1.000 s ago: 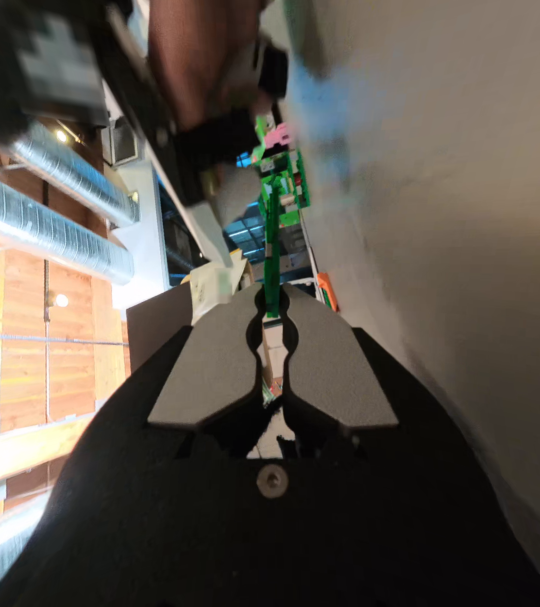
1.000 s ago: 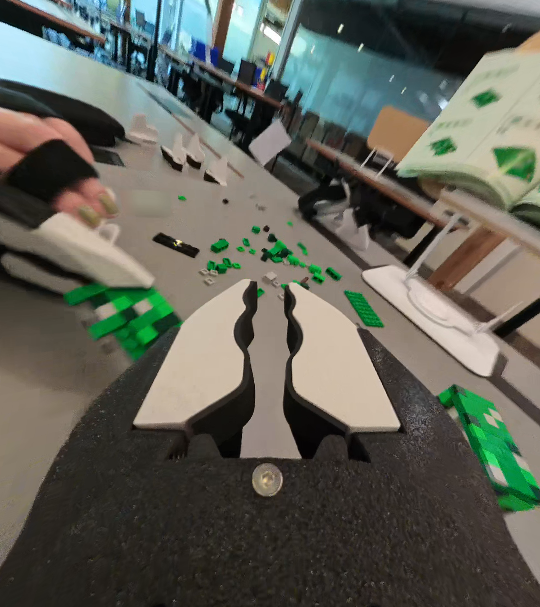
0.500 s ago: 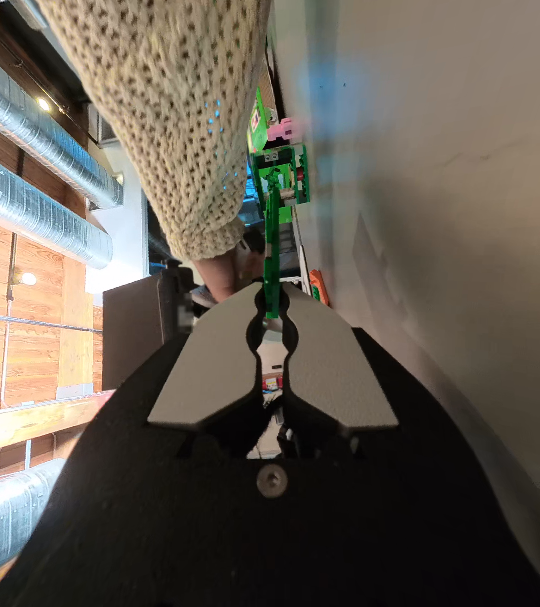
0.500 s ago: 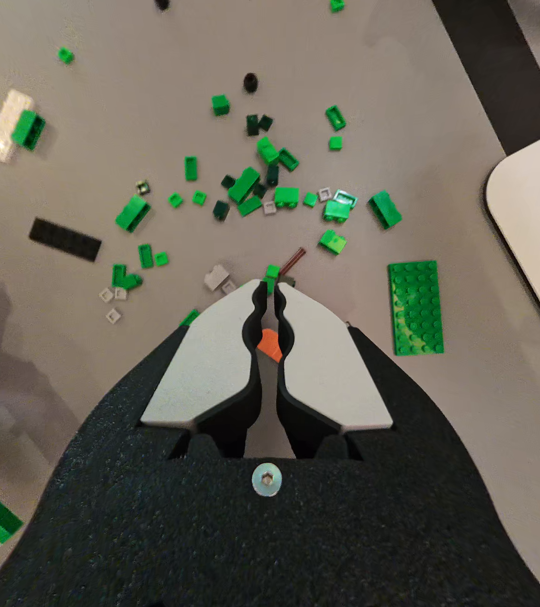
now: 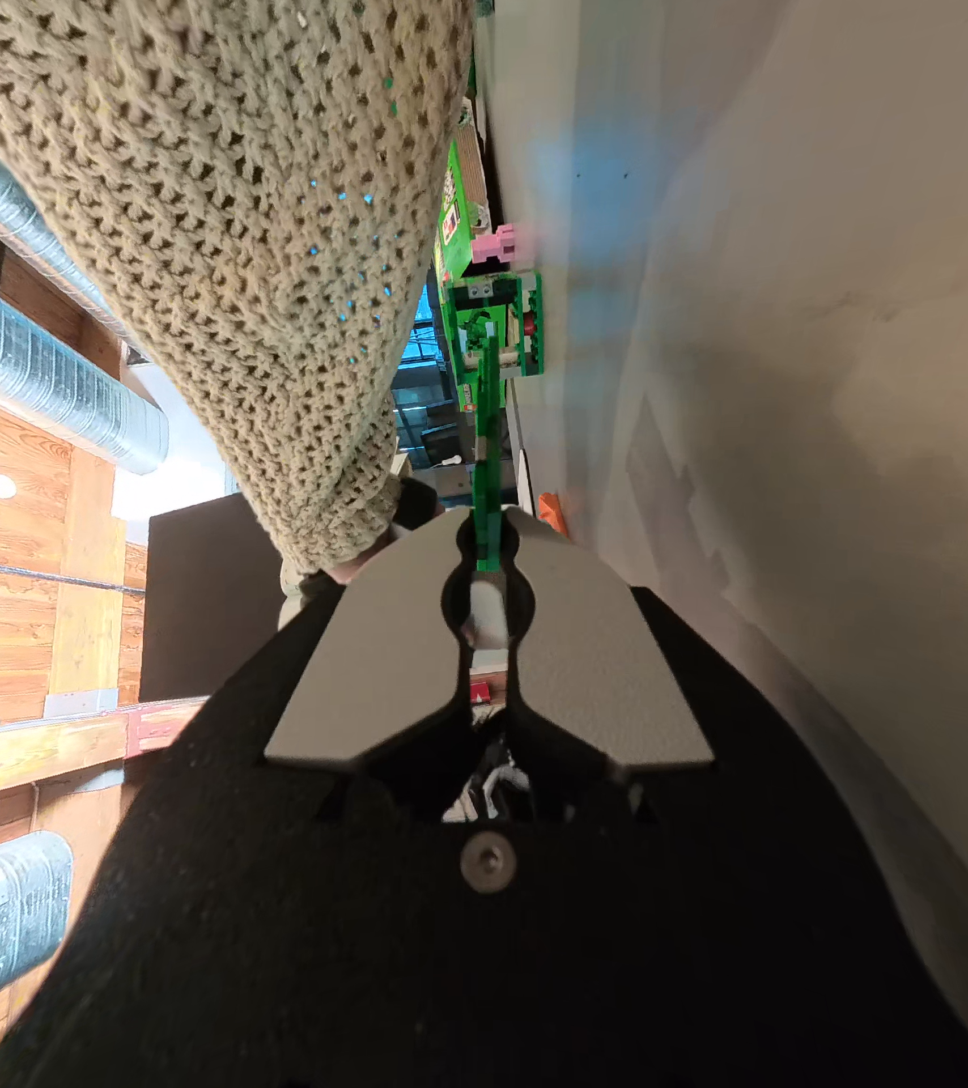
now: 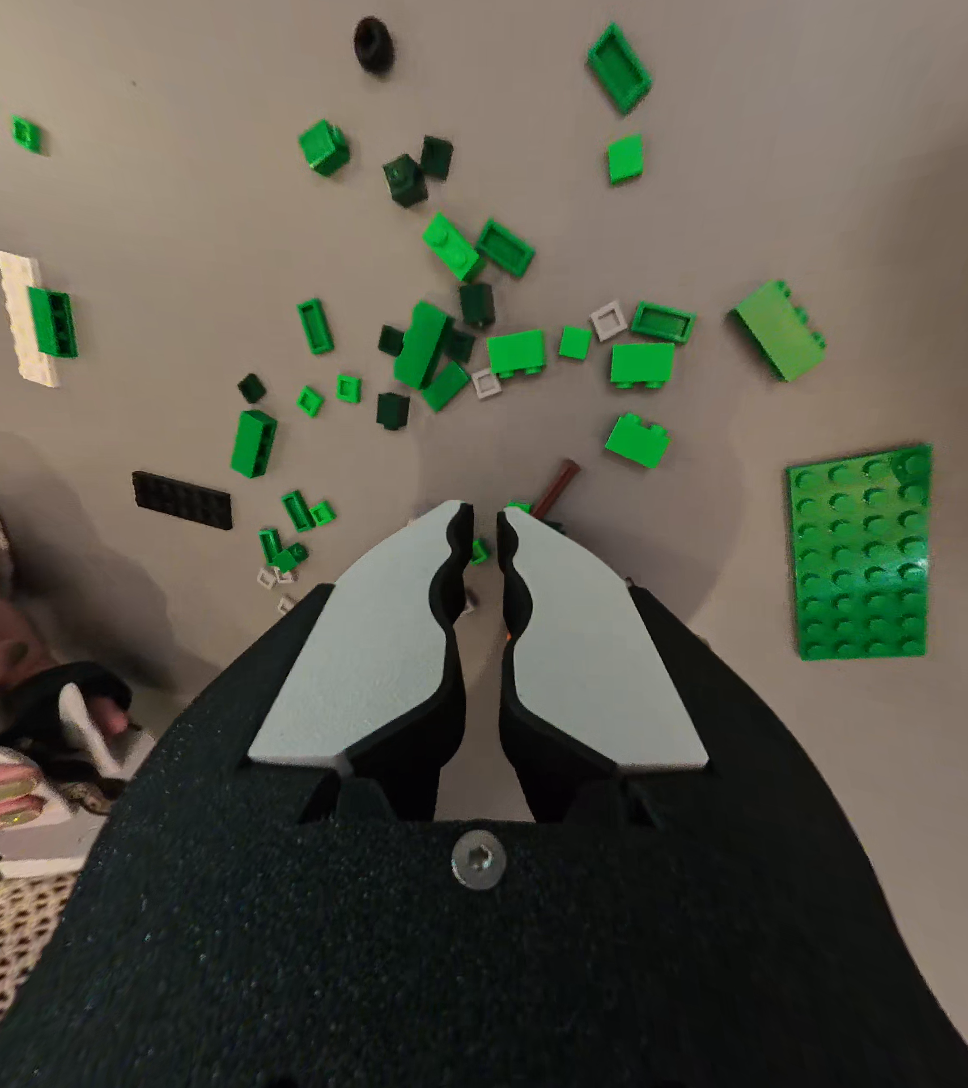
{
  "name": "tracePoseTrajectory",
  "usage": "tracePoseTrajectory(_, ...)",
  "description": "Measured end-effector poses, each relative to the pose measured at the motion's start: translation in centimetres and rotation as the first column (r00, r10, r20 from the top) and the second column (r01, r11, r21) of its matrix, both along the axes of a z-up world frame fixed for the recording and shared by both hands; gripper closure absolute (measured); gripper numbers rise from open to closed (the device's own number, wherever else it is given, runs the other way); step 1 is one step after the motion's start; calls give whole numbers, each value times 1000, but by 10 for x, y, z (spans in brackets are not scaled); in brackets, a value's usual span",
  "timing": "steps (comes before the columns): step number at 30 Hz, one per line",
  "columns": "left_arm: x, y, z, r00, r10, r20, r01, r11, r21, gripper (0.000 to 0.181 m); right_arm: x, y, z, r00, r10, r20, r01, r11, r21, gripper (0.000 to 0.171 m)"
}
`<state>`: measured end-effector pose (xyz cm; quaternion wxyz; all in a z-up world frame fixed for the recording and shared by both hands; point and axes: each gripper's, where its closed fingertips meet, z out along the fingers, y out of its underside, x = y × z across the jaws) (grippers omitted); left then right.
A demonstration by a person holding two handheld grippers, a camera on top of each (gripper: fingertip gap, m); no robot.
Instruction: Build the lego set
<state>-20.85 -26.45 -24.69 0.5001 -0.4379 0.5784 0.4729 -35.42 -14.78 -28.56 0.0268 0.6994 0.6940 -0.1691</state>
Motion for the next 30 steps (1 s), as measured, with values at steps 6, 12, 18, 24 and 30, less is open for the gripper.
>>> tracePoseTrajectory(6, 3, 0, -4, 1000, -7, -15, 7, 1000, -13, 176, -11, 2, -5, 998, 23, -57, -19, 997, 72, 161)
tracePoseTrajectory(12, 2, 1, -5, 1000, 1, -14, -2, 1000, -29, 175, -5, 7, -15, 1000, 17, 7, -17, 995, 96, 161)
tracePoseTrajectory(18, 2, 2, -7, 1000, 5, -16, -6, 999, -37, 175, 2, 15, -16, 999, 14, 50, -21, 990, 141, 163)
tracePoseTrajectory(24, 1, 3, -8, 1000, 9, -16, -10, 999, -42, 175, 5, 13, -16, 997, 35, 62, -44, 988, 151, 162)
tracePoseTrajectory(30, 0, 4, -8, 1000, 14, -15, -15, 999, -47, 175, 8, 13, -14, 993, 84, 82, -98, 978, 183, 162)
